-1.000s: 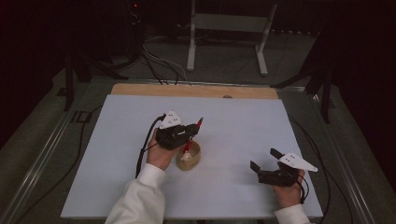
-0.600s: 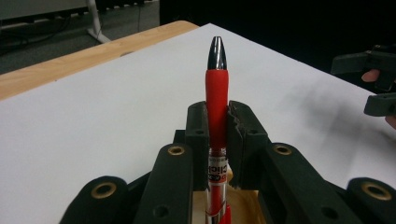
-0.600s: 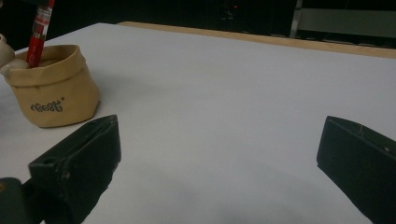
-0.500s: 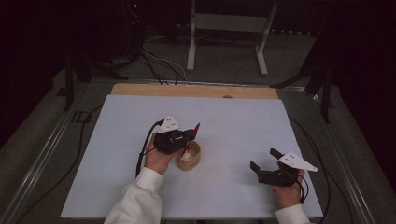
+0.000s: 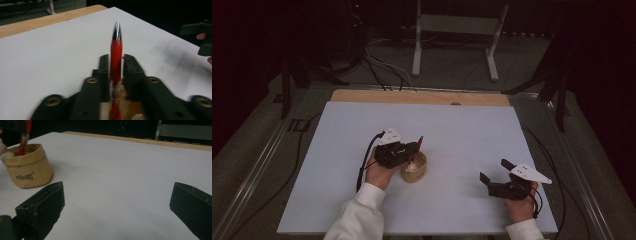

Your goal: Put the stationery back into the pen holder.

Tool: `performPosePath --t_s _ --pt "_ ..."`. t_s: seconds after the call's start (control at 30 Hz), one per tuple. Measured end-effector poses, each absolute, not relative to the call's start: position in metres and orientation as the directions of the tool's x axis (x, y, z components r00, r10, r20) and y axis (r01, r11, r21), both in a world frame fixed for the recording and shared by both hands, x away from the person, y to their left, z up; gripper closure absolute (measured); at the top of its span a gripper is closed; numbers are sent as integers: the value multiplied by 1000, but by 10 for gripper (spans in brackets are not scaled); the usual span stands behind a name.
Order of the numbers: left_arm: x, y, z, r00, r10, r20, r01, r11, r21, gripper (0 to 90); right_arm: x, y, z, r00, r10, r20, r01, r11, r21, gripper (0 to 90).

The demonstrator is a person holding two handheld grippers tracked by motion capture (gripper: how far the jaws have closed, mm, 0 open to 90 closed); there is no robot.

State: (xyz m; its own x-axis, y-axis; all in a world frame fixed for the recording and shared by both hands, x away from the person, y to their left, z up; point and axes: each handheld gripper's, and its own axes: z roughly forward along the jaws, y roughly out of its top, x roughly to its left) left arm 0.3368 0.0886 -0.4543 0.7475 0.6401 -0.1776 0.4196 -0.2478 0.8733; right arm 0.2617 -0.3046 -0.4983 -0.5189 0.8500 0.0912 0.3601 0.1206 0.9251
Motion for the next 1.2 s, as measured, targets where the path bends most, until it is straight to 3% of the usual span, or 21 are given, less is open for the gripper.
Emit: performPosePath --t_s 0.23,0.3,0.4,0.47,0.57,1.2 --pt "337 92 -453 682 713 -160 437 -224 871 256 262 -304 -498 -520 850 90 360 122 925 2" --pt "337 93 -453 662 734 -153 441 -216 871 170 262 -304 -498 -520 850 90 360 122 925 2" --pt "338 96 -452 642 753 -142 444 -215 870 154 262 -304 -498 -519 850 90 360 122 925 2" --pt "338 99 -451 635 762 -132 440 -216 871 68 262 -304 -498 -520 850 90 360 122 925 2" --pt "337 103 -450 626 771 -121 435 -216 874 18 262 -304 -498 -520 849 90 360 123 925 2" --pt "324 137 -438 556 831 -37 379 -213 901 4 261 -304 -498 -520 849 90 360 122 925 2"
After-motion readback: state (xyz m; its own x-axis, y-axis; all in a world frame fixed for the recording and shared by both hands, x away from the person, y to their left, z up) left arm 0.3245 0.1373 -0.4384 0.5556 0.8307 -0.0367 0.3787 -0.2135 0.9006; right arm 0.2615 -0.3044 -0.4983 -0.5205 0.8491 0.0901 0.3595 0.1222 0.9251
